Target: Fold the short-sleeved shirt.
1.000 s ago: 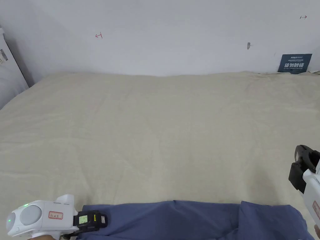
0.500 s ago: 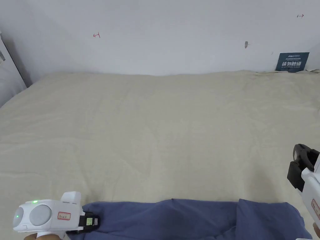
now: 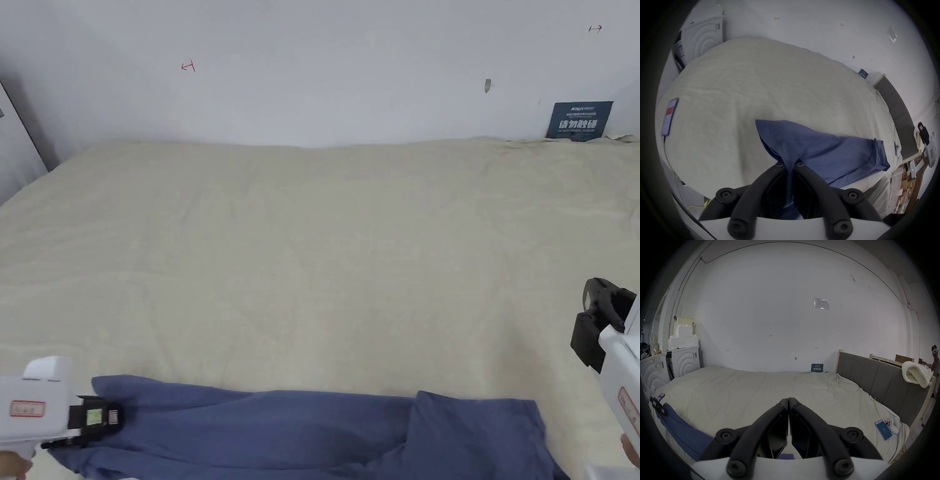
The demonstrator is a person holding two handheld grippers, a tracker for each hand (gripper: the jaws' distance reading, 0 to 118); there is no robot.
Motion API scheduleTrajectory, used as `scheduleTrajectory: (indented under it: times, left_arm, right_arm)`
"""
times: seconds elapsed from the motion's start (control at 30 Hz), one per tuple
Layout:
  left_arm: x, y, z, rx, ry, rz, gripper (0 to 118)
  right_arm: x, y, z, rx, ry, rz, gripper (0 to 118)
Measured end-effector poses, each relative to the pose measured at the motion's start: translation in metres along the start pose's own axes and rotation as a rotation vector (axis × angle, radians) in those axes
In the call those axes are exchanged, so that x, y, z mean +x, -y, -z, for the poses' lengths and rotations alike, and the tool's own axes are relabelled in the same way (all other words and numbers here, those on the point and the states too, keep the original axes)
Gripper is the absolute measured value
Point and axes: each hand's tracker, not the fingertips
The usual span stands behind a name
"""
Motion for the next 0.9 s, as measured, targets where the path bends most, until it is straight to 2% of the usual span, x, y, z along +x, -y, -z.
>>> scheduleTrajectory:
  times: [0.2,0.33,0.53,0.9]
  left_arm:
    - [-0.019,0.002,-0.012,-0.008,-0.053,-0.041,3]
    - [-0.01,0.002,-0.005,-0.027,-0.075,-0.052,3]
    - [0.052,0.001,0.009,-0.078,-0.109,0.013,3]
    - [0.167,0.007,0.051,-0.169,0.086,0.198,3]
  right_arm:
    - [-0.005,0.0,-0.001,-0.006,-0.013,0.001,0]
    - [-0.005,0.002,0.0,-0.006,-0.021,0.001,0]
    - [-0.002,0.005,0.0,-0.013,-0.024,0.002,0]
    - [0.009,0.007,-0.004,-0.019,-0.016,-0.003,0]
